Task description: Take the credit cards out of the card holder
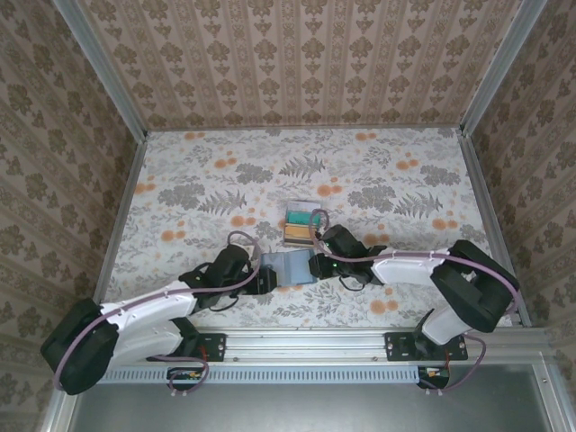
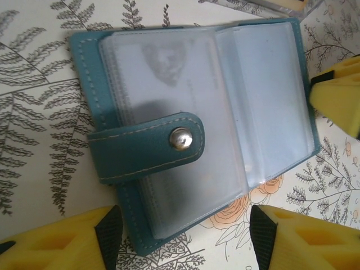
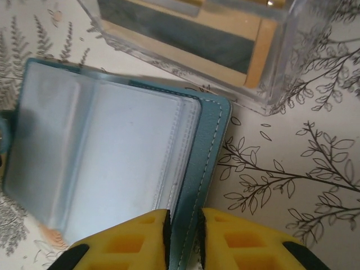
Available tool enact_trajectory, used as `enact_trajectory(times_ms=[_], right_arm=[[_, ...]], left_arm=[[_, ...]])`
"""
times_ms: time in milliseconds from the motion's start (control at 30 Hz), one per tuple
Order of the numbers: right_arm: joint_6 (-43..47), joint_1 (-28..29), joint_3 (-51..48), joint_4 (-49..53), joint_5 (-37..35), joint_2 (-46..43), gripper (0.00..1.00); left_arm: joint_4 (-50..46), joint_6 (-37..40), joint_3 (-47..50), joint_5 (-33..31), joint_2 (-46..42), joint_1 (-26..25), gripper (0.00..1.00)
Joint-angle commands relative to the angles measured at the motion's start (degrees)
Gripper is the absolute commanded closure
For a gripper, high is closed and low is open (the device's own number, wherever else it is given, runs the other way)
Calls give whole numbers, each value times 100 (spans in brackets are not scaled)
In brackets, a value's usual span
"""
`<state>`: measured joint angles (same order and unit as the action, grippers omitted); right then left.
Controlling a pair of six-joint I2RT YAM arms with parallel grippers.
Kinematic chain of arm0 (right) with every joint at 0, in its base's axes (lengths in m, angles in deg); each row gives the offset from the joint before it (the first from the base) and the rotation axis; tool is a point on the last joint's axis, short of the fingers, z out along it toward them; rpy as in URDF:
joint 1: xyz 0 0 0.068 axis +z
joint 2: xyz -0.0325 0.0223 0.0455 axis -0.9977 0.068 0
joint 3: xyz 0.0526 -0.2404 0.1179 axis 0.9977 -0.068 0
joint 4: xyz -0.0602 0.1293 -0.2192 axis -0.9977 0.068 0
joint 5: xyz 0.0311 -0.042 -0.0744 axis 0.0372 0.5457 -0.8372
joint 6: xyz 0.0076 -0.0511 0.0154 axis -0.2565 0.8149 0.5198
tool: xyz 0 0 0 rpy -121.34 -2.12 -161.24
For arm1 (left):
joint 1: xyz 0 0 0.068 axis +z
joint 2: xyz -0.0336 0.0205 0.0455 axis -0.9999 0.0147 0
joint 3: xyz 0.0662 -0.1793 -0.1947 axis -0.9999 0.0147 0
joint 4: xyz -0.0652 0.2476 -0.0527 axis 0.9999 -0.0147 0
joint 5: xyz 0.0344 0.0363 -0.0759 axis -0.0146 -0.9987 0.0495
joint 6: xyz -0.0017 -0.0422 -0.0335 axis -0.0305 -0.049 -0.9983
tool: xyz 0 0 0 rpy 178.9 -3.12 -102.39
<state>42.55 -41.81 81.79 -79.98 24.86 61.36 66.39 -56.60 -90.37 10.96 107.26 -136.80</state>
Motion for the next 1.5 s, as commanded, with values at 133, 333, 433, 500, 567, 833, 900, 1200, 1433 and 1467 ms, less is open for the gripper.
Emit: enact_trajectory(times_ms=[133, 333, 433, 500, 567, 833, 900, 1200, 1433, 1467], right_arm=[[-359, 257, -7, -342, -247, 221, 83], [-531, 414, -125, -325, -372, 256, 85], [-572, 462, -178, -351, -439, 239, 85], [-580, 484, -172, -346, -452, 247, 85], [-596, 492, -161, -341, -452, 265, 85], [-649, 540, -126, -359, -451, 346, 85], [-660, 546, -117, -360, -443, 371, 85], [-678, 585, -65, -325, -452, 415, 85], [-695, 590, -64, -329, -461, 455, 85], [-702, 589, -56, -330, -452, 459, 85]], left_arm=[[103, -29, -289, -42, 272, -50, 39], [21, 3, -335, -126, 379, -52, 39], [51, 7, -357, -108, 456, -50, 39], [118, 15, -369, -56, 509, -61, 40], [199, 16, -386, -5, 551, -79, 40], [341, 87, -478, 88, 554, -211, 40], [328, 85, -479, 85, 556, -220, 38], [342, 123, -467, 107, 547, -244, 8], [355, 181, -502, 190, 497, -270, 0], [347, 182, -511, 191, 479, -275, 0]])
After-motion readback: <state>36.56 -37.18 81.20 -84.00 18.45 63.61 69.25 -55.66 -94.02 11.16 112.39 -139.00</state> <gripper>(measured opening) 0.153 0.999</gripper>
